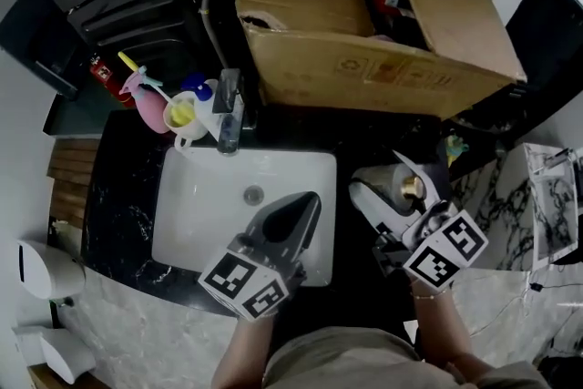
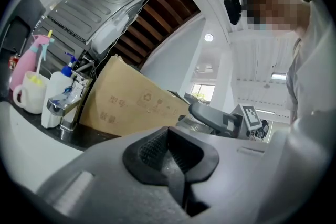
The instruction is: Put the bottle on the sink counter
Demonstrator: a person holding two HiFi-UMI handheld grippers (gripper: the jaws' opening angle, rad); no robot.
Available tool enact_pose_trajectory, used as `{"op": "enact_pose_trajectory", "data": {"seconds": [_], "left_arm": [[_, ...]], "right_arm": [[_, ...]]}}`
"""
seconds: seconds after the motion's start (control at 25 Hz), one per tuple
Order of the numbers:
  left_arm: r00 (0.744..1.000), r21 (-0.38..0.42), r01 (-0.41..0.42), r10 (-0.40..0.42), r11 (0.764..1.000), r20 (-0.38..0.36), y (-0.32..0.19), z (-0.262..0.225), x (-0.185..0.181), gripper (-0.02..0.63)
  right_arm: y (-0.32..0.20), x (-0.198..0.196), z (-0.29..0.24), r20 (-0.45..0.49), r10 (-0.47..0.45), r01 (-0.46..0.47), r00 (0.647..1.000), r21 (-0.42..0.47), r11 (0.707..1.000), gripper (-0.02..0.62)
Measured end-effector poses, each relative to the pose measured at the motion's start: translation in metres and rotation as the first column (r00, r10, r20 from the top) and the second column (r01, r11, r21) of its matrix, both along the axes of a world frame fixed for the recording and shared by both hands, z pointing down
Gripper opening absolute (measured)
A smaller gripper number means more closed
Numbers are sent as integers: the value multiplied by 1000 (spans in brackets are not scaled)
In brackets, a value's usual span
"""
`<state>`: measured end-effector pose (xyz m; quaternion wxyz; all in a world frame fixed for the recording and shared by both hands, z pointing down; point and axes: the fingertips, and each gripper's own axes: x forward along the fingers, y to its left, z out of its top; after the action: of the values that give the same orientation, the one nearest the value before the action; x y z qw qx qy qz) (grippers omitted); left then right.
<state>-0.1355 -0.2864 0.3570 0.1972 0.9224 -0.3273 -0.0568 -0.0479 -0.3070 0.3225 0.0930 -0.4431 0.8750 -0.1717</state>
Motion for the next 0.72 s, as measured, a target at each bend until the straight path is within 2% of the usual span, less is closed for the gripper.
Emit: {"op": "enact_pose_trajectory", "data": {"seconds": [0.24, 0.72], "left_arm": [[999, -42, -42, 41, 998, -13, -27, 20, -15, 8], [996, -87, -72, 67, 994, -58, -73, 49, -22, 8]], "right_arm": [[-29, -23, 11, -45, 34, -35, 998, -14, 999, 341], [-90, -55, 40, -126, 50, -55, 991, -36, 998, 341]]}}
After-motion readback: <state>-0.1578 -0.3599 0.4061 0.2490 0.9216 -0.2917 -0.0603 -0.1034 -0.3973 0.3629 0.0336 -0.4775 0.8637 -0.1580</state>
